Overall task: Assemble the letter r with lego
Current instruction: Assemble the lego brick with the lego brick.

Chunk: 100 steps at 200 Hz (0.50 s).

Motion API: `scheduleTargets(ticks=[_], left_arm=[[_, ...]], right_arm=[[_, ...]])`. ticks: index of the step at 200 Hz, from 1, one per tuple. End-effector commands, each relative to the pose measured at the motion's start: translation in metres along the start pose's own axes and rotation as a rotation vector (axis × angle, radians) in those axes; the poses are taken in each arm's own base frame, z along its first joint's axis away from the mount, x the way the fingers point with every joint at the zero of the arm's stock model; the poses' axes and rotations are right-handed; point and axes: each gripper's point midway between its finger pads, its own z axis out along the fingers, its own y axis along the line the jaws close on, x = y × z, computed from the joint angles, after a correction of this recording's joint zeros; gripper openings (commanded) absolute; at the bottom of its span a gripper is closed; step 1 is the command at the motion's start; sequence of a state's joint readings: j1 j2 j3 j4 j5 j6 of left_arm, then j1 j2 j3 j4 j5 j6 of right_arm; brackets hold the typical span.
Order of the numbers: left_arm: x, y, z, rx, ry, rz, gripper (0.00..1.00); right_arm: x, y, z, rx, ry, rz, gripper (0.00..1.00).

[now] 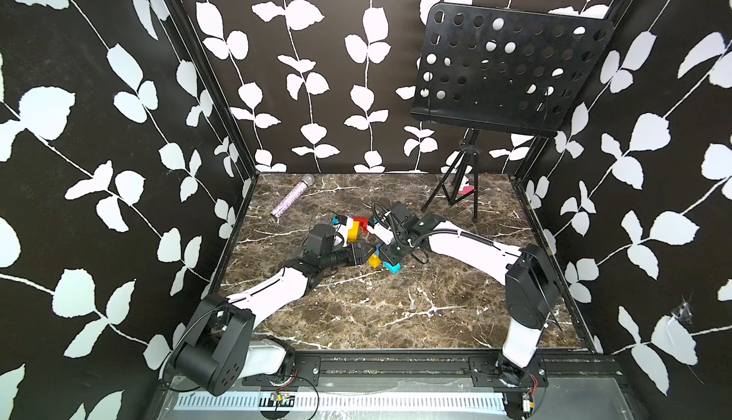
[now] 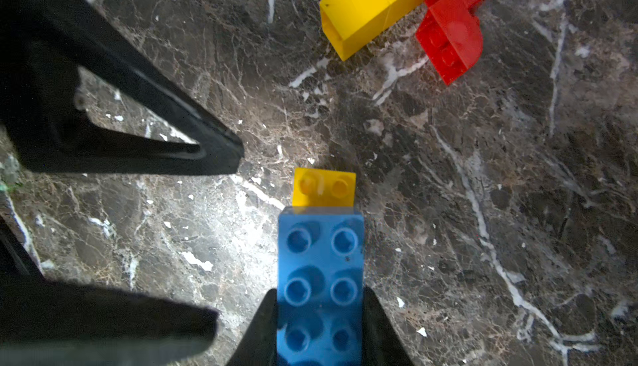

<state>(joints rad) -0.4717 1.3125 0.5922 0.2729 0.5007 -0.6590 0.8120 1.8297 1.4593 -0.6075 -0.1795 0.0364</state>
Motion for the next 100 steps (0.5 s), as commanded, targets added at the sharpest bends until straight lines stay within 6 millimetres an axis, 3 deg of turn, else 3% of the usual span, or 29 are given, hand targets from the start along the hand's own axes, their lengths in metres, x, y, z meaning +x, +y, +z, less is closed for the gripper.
scheduleTargets(ticks=[1,42,100], left_arm=[[-0.003,0.001,-0.001,0.015,-0.019,0.01,0.58],[0.0,0.006,0.006,0.021,0.001,0.007,0.56],[0.0,0.012,0.021,0.03,0.027,-0.007,0.53]], right_arm=[[-0.016,0.008,-0.003,-0.012,-0.051,-0.004,0.0],[-0.012,-0.003,0.003,0.055,-0.011,0.009,0.0],[-0.013,-0.003,0.005,0.054,-0.004,0.009,0.0]])
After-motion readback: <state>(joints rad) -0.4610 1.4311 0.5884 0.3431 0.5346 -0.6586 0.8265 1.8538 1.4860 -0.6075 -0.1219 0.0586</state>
